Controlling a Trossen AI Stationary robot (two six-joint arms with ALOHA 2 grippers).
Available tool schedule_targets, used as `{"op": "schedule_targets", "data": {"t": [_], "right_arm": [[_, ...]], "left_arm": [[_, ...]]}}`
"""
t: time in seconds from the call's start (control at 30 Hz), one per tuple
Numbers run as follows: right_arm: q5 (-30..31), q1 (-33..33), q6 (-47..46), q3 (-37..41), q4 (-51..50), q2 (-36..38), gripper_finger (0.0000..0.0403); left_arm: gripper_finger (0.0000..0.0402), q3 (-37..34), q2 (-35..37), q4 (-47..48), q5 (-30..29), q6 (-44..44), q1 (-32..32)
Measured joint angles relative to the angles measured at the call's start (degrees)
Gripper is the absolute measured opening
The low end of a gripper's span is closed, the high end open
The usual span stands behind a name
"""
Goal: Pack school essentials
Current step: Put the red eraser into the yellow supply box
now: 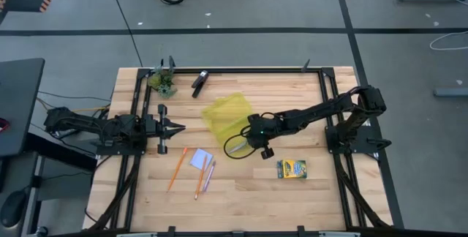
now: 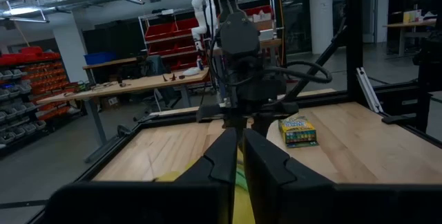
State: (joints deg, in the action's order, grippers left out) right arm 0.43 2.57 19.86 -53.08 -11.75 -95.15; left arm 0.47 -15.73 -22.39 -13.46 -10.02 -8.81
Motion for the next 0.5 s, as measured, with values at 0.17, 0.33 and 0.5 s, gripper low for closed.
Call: {"op": "schedule_targets", "data": {"t": [0.17,0.33,0.5], "right_arm": [[-0.2,0.0,-0.7,0.0,-1.8,0.0,0.0095],[-0.2,0.0,-1.6,0.0,-2.2,0.0,0.0095],[-0.2,0.0,-2.5,0.0,-2.3,0.0,0.0095]], "left_arm": [[0.0026,0.0,0.0,0.0,0.0,0.0,0.0],[0.0028,0.0,0.0,0.0,0.0,0.0,0.0],[0.0035,0.0,0.0,0.0,0.0,0.0,0.0]]}}
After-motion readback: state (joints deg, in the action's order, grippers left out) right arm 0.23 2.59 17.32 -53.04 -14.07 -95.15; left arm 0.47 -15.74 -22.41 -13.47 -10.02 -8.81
